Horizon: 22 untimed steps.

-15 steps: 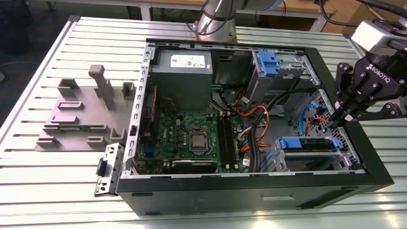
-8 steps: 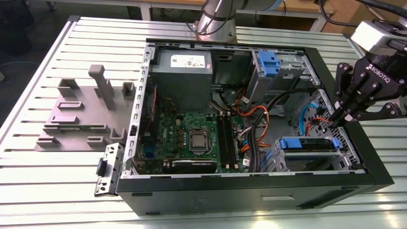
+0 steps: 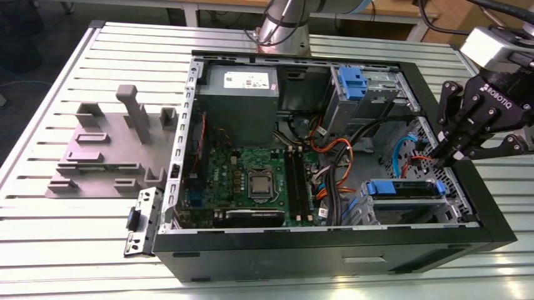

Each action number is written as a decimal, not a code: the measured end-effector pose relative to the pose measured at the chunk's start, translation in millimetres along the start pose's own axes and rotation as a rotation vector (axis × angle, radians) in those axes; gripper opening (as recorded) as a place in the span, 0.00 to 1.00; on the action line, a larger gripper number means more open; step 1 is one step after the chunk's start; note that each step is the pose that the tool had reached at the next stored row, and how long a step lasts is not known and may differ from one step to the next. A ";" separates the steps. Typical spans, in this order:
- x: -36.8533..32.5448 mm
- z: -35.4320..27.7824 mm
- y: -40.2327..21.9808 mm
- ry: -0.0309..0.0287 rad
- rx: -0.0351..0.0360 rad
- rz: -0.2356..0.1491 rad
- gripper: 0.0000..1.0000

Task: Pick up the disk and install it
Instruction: 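Insert the first disk wire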

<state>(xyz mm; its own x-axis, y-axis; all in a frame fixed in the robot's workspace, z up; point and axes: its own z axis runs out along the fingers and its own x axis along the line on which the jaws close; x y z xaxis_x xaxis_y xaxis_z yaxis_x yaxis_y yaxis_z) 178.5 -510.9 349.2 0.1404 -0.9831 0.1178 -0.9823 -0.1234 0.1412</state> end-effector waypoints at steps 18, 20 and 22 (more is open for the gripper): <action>-1.0 3.5 -5.0 0.0259 -0.0302 0.000 0.24; -1.1 4.2 -6.4 0.0253 -0.0366 -0.001 0.24; -1.2 5.6 -7.7 0.0245 -0.0408 0.000 0.24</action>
<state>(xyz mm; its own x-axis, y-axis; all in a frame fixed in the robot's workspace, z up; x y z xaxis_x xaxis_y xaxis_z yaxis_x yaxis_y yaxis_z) 185.1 -509.5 342.4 0.1440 -0.9794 0.1417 -0.9764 -0.1173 0.1811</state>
